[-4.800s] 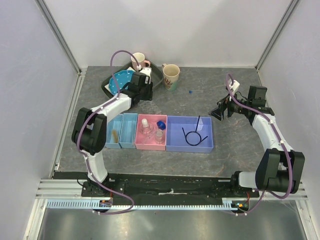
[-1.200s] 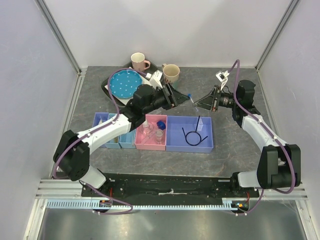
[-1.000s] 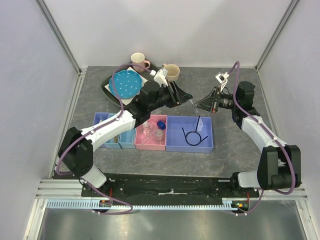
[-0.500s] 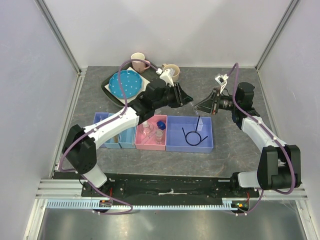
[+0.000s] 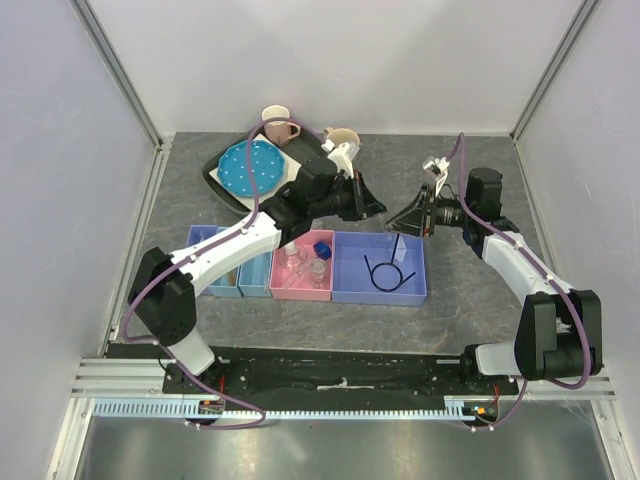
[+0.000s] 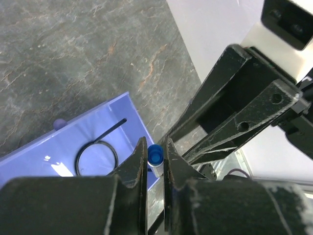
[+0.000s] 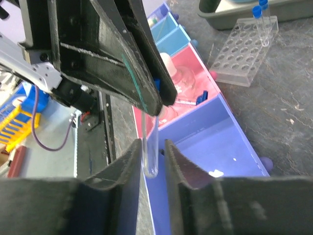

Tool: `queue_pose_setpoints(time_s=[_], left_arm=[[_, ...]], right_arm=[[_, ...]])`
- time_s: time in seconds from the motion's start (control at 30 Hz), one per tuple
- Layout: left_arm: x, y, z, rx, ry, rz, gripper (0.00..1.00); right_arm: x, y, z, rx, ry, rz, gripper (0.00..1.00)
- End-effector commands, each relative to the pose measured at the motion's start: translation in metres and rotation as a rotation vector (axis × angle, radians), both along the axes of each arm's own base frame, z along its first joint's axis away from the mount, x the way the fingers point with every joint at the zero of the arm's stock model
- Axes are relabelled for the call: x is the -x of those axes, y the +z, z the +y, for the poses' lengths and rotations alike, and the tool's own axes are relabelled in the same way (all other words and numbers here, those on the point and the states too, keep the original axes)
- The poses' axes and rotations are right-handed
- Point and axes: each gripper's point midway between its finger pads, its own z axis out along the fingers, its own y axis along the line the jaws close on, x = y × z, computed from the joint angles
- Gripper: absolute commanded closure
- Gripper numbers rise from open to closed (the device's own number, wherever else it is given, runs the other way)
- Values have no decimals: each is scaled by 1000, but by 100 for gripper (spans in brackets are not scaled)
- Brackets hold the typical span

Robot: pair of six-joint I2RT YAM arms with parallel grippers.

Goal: Organize the chemistry lab equipment

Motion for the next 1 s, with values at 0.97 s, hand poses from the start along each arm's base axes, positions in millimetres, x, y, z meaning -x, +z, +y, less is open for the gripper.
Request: queue_pose_setpoints(time_s=[0.97], left_arm=[[-131, -34, 181, -543, 625, -472, 98]], right_arm=[[-24, -12, -50, 241, -151, -253, 20]])
